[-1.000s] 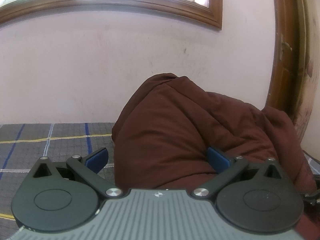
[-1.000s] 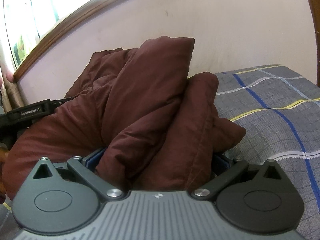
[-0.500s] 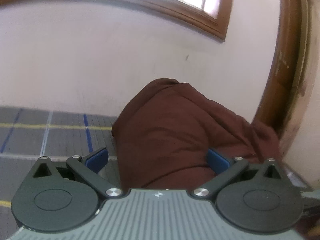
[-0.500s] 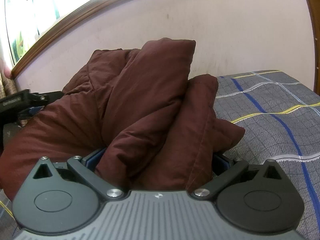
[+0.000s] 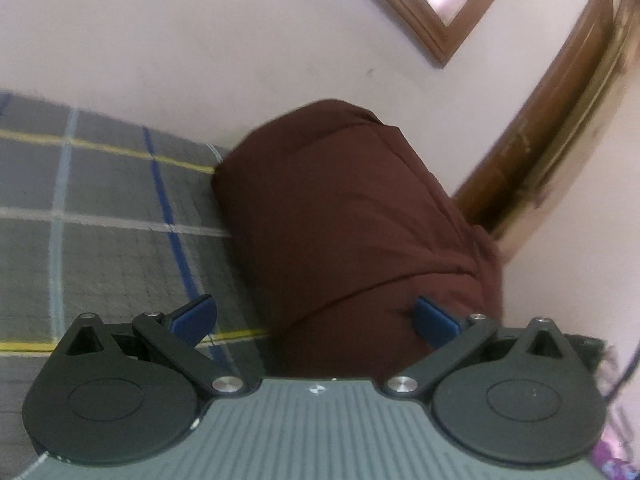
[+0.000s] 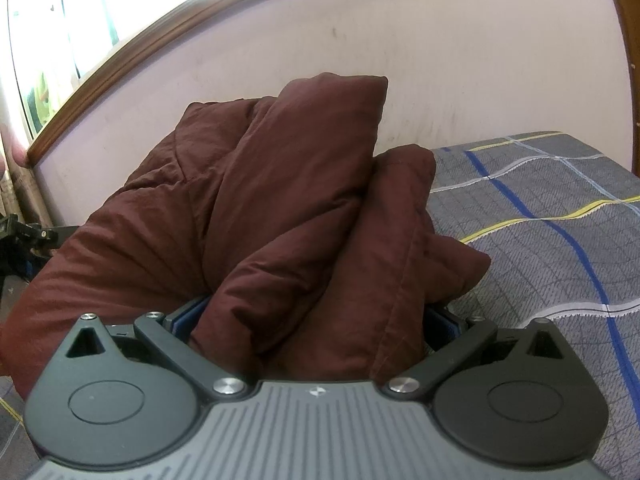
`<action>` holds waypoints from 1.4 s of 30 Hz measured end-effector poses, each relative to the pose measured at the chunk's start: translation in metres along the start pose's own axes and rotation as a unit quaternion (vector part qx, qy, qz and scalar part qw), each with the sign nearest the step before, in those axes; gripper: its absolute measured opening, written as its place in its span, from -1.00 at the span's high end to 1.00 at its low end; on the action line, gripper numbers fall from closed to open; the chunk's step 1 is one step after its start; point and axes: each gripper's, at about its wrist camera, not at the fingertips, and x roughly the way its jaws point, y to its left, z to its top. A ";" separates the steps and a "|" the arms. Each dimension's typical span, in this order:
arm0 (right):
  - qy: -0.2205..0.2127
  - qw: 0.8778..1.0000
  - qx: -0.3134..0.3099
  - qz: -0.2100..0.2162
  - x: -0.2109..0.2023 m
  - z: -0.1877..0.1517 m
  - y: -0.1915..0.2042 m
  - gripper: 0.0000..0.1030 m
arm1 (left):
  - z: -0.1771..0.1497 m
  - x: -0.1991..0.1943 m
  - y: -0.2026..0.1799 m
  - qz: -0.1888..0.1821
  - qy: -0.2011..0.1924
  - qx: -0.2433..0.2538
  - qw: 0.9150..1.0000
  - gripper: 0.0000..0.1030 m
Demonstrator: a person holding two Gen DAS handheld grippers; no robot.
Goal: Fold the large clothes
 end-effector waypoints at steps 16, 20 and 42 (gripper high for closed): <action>0.007 0.999 0.036 0.015 0.003 0.004 -0.010 -1.00 | -0.008 0.061 0.015 -0.154 0.096 -0.057 0.982 -1.00; 0.028 0.997 0.062 0.039 0.008 0.012 -0.021 -1.00 | -0.010 0.057 0.004 -0.119 0.083 -0.045 0.988 -1.00; 0.004 0.995 0.053 0.078 0.006 0.023 -0.002 -0.16 | -0.035 0.027 -0.094 0.036 0.013 0.097 0.995 -0.96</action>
